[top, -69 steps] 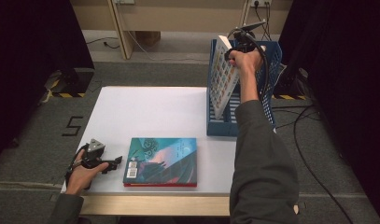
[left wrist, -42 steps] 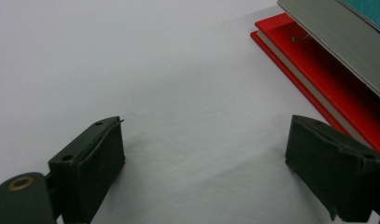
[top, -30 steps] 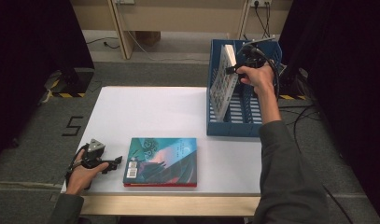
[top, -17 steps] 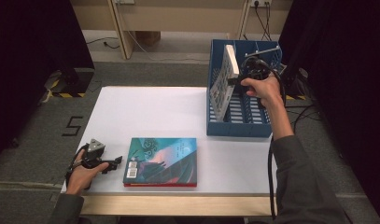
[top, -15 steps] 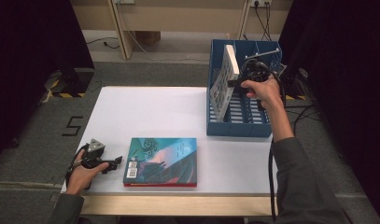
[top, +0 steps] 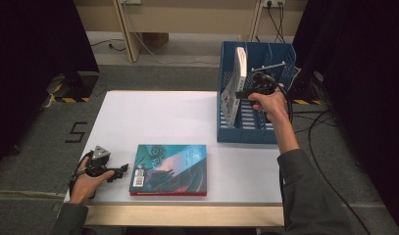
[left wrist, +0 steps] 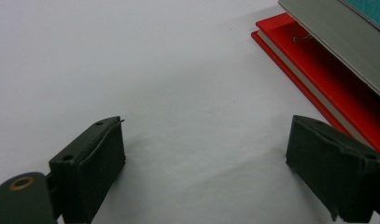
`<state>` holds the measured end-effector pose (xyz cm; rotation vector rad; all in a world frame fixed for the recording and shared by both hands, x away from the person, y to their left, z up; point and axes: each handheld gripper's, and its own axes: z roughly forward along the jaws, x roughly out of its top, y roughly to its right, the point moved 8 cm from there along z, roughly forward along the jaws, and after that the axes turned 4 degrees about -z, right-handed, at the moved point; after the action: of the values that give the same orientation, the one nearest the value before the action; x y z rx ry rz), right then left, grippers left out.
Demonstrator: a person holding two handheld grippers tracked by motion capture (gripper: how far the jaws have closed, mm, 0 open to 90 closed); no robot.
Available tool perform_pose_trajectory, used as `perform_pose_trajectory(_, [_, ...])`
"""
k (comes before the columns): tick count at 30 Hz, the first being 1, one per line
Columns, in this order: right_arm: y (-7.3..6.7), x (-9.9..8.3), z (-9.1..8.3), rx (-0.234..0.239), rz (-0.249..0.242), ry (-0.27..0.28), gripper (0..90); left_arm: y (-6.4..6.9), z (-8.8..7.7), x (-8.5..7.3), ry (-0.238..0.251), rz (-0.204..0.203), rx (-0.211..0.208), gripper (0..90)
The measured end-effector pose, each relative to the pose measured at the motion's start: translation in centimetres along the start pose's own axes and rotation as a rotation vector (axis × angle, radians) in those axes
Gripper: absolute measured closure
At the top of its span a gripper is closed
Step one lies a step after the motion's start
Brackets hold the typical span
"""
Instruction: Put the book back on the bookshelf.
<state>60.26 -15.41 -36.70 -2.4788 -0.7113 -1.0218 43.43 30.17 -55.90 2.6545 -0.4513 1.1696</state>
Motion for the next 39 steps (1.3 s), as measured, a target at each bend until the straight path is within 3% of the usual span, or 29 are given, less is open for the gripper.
perform_pose_trajectory(3, [-0.3,0.2,0.2,-0.013,0.014,-0.007,62.3,0.0,0.0,0.0,0.001,0.0,0.0,10.6])
perform_pose_trajectory(5, [-0.2,0.1,0.5,-0.038,0.044,-0.009,47.2,0.0,0.0,0.0,0.0,-0.001,-0.001,10.6])
perform_pose_trajectory(7, [-0.2,-0.1,1.0,-0.057,0.05,-0.022,43.4,0.0,0.0,0.0,0.0,-0.001,-0.001,10.6])
perform_pose_trajectory(9, [0.0,-0.2,1.5,-0.075,0.035,-0.017,49.6,0.0,0.0,0.0,0.0,-0.001,-0.001,10.6])
perform_pose_trajectory(11, [0.2,-0.2,1.8,-0.082,0.059,-0.009,54.8,0.0,0.0,0.0,0.0,-0.001,-0.002,10.6])
perform_pose_trajectory(13, [0.2,-0.1,2.0,-0.085,0.058,-0.002,55.2,0.0,0.0,0.0,0.0,-0.001,-0.001,10.6])
perform_pose_trajectory(16, [-0.2,0.0,1.9,-0.12,-0.001,-0.002,59.6,0.0,0.0,0.0,-0.001,-0.001,-0.002,10.6])
perform_pose_trajectory(18, [-0.9,0.0,1.8,-0.11,-0.036,0.007,63.1,0.0,0.0,0.0,0.0,-0.001,-0.001,10.6])
perform_pose_trajectory(24, [-3.3,0.2,2.8,-0.031,-0.057,0.013,61.6,0.0,0.0,0.0,0.0,-0.001,-0.001,10.6])
perform_pose_trajectory(32, [-3.9,0.9,3.7,-0.033,-0.067,0.001,59.9,0.0,0.0,0.0,0.0,0.0,-0.001,10.6])
perform_pose_trajectory(36, [-4.0,1.1,4.0,-0.076,-0.102,-0.009,60.3,0.0,0.0,0.0,0.001,0.0,0.0,10.6])
perform_pose_trajectory(39, [-4.1,1.1,4.1,-0.078,-0.103,-0.007,59.8,0.0,0.0,0.0,0.001,-0.001,-0.001,10.6])
